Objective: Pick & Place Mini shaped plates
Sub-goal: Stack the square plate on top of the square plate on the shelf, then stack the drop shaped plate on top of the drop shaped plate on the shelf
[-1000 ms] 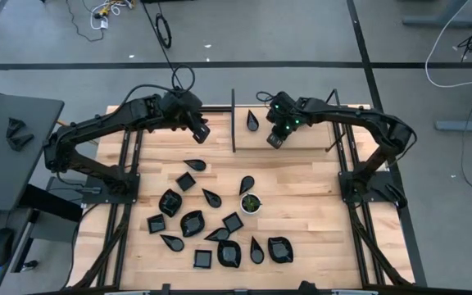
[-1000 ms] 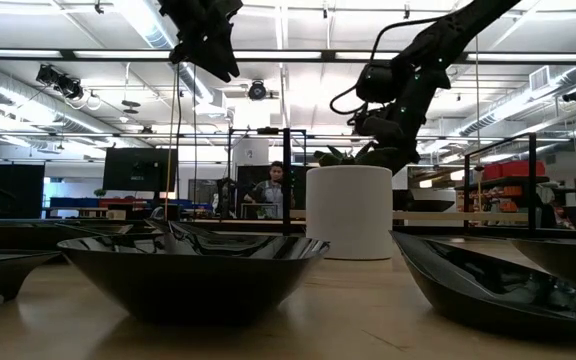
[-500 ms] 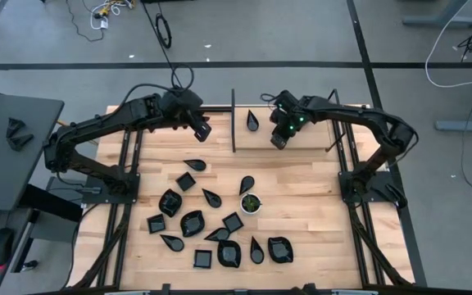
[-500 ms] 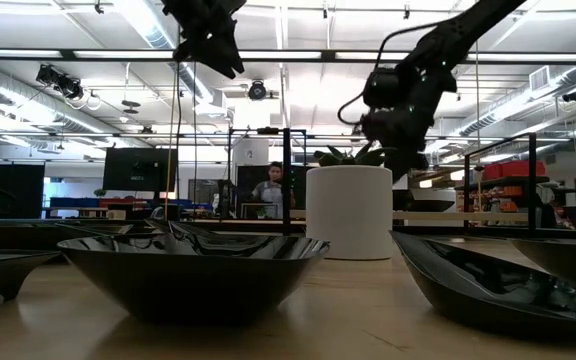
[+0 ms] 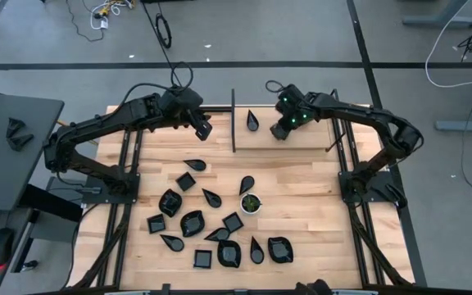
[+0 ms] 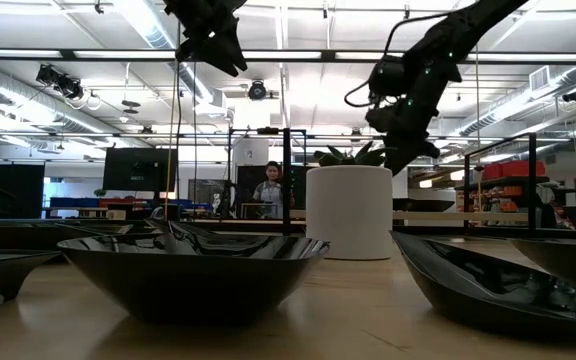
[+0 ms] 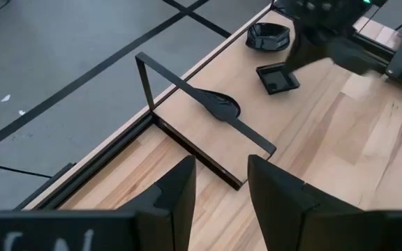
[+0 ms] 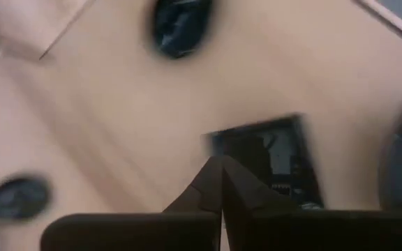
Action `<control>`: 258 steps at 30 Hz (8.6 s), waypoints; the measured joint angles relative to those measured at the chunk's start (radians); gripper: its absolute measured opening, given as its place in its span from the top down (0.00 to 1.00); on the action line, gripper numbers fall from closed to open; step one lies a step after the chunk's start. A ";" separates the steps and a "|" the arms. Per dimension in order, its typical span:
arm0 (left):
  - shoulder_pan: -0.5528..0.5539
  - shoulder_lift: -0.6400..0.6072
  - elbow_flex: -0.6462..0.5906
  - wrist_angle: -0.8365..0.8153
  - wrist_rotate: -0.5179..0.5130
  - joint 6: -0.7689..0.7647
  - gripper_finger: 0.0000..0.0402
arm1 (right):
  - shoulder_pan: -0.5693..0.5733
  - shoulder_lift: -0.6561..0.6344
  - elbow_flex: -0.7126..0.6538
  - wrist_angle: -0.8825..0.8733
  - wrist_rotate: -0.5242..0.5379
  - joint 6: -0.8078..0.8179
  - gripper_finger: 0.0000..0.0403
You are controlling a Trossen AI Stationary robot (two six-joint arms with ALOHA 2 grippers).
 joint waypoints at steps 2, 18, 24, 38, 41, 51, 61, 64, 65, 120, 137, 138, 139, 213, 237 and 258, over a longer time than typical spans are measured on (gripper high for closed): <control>0.000 0.000 0.000 0.000 0.000 0.000 0.66 | -0.014 0.029 0.000 0.005 0.011 0.038 0.99; 0.000 0.000 0.000 -0.001 0.000 0.000 0.66 | -0.005 0.130 -0.001 0.031 0.051 -0.050 1.00; 0.000 0.000 0.000 -0.001 0.000 0.000 0.66 | 0.009 0.130 -0.001 0.023 -0.004 -0.307 1.00; 0.000 0.000 0.000 0.003 -0.015 -0.001 0.66 | 0.016 0.109 -0.001 0.089 0.082 -0.675 1.00; 0.000 0.000 0.000 0.012 -0.015 -0.001 0.66 | 0.019 0.079 -0.001 0.109 0.081 -0.658 1.00; 0.000 0.000 0.000 0.026 -0.015 0.000 0.66 | 0.087 -0.019 -0.001 0.209 -0.071 -0.220 0.99; -0.001 0.000 0.000 -0.233 0.009 -0.020 0.66 | 0.335 -0.011 -0.001 0.262 -0.177 0.136 0.88; -0.013 0.000 0.000 -0.319 0.034 -0.033 0.66 | 0.409 0.000 -0.002 0.229 -0.180 0.224 0.82; -0.022 0.000 0.000 -0.341 0.034 -0.047 0.66 | 0.431 0.004 -0.002 0.231 -0.188 0.243 0.80; -0.663 -0.006 0.000 -0.479 -0.323 -0.909 0.66 | 0.505 0.368 0.000 0.479 -0.216 -0.912 0.81; -0.627 -0.006 0.000 -0.472 -0.323 -0.909 0.66 | 0.488 0.382 0.000 0.413 -0.140 -0.873 0.95; -0.627 -0.007 0.000 -0.472 -0.322 -0.909 0.66 | 0.483 0.378 0.000 0.406 -0.128 -0.842 0.96; -0.627 -0.006 0.000 -0.472 -0.323 -0.909 0.66 | 0.478 0.371 0.000 0.395 -0.121 -0.813 0.97; -0.583 -0.007 0.000 -0.476 -0.430 -0.436 0.66 | 0.262 0.029 -0.064 0.434 0.417 0.868 1.00; -0.132 -0.007 -0.001 -0.123 -0.229 -0.111 0.66 | 0.162 0.217 -0.064 0.567 0.374 0.755 0.96; -0.042 -0.006 -0.001 -0.016 -0.220 -0.001 0.66 | 0.126 0.198 -0.064 0.583 0.144 0.523 0.94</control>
